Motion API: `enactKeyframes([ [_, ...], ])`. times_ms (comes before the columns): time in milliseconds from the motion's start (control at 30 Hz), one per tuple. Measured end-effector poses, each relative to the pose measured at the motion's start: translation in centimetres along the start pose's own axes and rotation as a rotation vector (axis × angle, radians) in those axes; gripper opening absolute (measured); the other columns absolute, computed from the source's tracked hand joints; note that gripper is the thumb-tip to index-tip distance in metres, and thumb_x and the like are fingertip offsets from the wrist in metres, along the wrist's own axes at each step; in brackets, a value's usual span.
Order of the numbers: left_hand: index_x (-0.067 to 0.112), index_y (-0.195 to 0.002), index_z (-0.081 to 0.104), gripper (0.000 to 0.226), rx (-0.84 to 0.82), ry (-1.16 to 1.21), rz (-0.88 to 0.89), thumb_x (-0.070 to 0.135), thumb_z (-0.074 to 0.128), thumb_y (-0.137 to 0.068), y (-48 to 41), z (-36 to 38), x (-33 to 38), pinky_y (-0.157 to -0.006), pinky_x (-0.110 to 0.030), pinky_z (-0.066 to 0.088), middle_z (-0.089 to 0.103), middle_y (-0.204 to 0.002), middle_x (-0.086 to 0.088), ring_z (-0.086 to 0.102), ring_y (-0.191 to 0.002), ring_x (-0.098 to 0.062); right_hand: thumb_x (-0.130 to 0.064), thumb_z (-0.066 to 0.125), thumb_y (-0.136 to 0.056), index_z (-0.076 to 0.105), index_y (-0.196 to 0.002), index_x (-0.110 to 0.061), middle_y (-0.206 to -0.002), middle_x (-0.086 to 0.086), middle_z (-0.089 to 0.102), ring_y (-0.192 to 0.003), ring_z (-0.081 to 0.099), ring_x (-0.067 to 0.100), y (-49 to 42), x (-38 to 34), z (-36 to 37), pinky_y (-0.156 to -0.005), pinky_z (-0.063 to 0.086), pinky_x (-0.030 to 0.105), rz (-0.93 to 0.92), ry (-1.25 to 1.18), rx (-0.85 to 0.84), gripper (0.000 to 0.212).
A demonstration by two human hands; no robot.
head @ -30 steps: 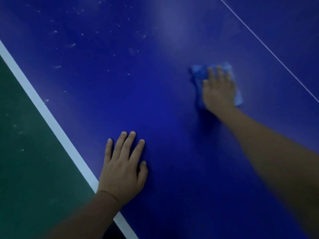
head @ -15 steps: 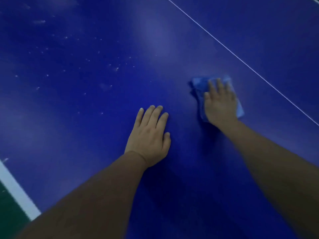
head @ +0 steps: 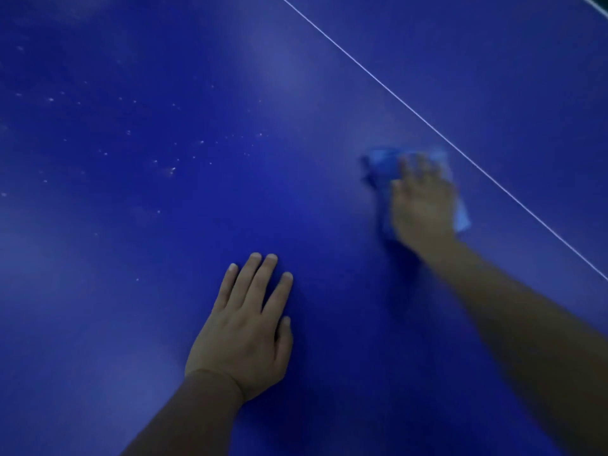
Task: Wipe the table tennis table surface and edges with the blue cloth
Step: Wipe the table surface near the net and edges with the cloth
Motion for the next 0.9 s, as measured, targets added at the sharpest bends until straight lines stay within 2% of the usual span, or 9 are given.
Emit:
enactKeyframes([
  [67, 0.007, -0.144, 0.053, 0.057, 0.003, -0.005, 0.005, 0.034, 0.039, -0.095, -0.1, 0.1, 0.0, -0.119, -0.055, 0.02, 0.039, -0.156, -0.018, 0.03, -0.149, -0.036, -0.037, 0.02, -0.108, 0.022, -0.16, -0.018, -0.167, 0.012, 0.016, -0.152, 0.014, 0.038, -2.0, 6.7, -0.6, -0.12, 0.014, 0.053, 0.377, -0.135, 0.041, 0.055],
  [133, 0.007, -0.143, 0.054, 0.057, -0.005, -0.015, 0.01, 0.033, 0.039, -0.094, -0.1, 0.2, 0.0, -0.118, -0.055, 0.021, 0.04, -0.156, -0.018, 0.03, -0.148, -0.037, -0.04, 0.027, -0.107, 0.023, -0.159, -0.022, -0.167, 0.01, 0.014, -0.152, 0.01, 0.039, -3.9, 6.0, -0.7, -0.121, 0.01, 0.057, 0.548, -0.247, 0.013, 0.055],
  [200, 0.007, -0.143, 0.053, 0.057, -0.006, -0.03, 0.01, 0.034, 0.04, -0.094, -0.2, 0.2, -0.1, -0.118, -0.055, 0.021, 0.04, -0.156, -0.019, 0.029, -0.148, -0.036, -0.039, 0.028, -0.106, 0.025, -0.158, -0.022, -0.166, 0.011, 0.017, -0.152, 0.012, 0.039, -6.2, 0.0, -1.1, -0.12, 0.01, 0.055, 0.392, -0.233, 0.026, 0.055],
  [300, 0.007, -0.143, 0.053, 0.057, -0.013, -0.049, 0.008, 0.034, 0.04, -0.094, -0.2, 0.3, 0.0, -0.118, -0.056, 0.02, 0.04, -0.155, -0.02, 0.029, -0.148, -0.037, -0.043, 0.024, -0.104, 0.023, -0.159, -0.028, -0.167, 0.005, 0.017, -0.153, 0.012, 0.035, -5.5, -12.7, -1.7, -0.121, 0.01, 0.051, -0.176, -0.157, 0.021, 0.057],
  [400, 0.006, -0.143, 0.052, 0.057, -0.011, -0.044, 0.008, 0.034, 0.039, -0.095, -0.1, 0.3, -0.1, -0.119, -0.056, 0.02, 0.039, -0.156, -0.02, 0.028, -0.149, -0.037, -0.043, 0.008, -0.102, 0.016, -0.16, -0.027, -0.168, 0.003, 0.013, -0.154, 0.01, 0.031, -4.3, -11.9, -0.5, -0.122, 0.012, 0.05, -0.409, -0.051, -0.034, 0.061],
  [533, 0.006, -0.143, 0.051, 0.057, -0.011, -0.032, 0.009, 0.033, 0.039, -0.095, -0.1, 0.4, 0.0, -0.118, -0.056, 0.02, 0.037, -0.157, -0.019, 0.028, -0.149, -0.037, -0.037, 0.02, -0.107, 0.018, -0.16, -0.021, -0.167, 0.01, 0.013, -0.153, 0.011, 0.036, -9.5, 2.4, -1.1, -0.121, 0.013, 0.053, 0.144, -0.095, 0.019, 0.056],
  [633, 0.008, -0.144, 0.051, 0.057, -0.033, -0.045, 0.009, 0.034, 0.04, -0.094, -0.1, 0.6, -0.1, -0.118, -0.056, 0.02, 0.036, -0.157, -0.019, 0.026, -0.15, -0.037, -0.038, 0.025, -0.105, 0.02, -0.159, -0.023, -0.168, 0.008, 0.012, -0.153, 0.007, 0.038, -13.0, 0.8, -1.6, -0.121, 0.009, 0.058, 0.274, -0.225, -0.002, 0.056],
  [800, 0.007, -0.144, 0.053, 0.058, -0.046, -0.06, 0.003, 0.034, 0.041, -0.094, -0.1, 0.7, -0.1, -0.117, -0.056, 0.022, 0.038, -0.157, -0.019, 0.029, -0.149, -0.036, -0.042, 0.021, -0.106, 0.019, -0.16, -0.026, -0.168, 0.004, 0.014, -0.154, 0.012, 0.032, -11.0, -16.4, -3.0, -0.122, 0.013, 0.05, -0.364, -0.086, 0.035, 0.056],
  [900, 0.007, -0.143, 0.054, 0.058, -0.035, -0.056, -0.002, 0.034, 0.04, -0.094, -0.1, 0.5, 0.0, -0.117, -0.056, 0.021, 0.039, -0.156, -0.02, 0.03, -0.148, -0.037, -0.041, 0.02, -0.104, 0.024, -0.159, -0.025, -0.167, 0.001, 0.017, -0.154, 0.013, 0.029, -7.8, -17.4, -2.2, -0.122, 0.012, 0.05, -0.658, -0.067, -0.03, 0.057],
])
Point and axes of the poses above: each hand's wrist, its own y-axis away from the middle knuckle, its own z-axis out of the palm, x = y × z, the point moved 9 cm from there along -y, towards the middle knuckle
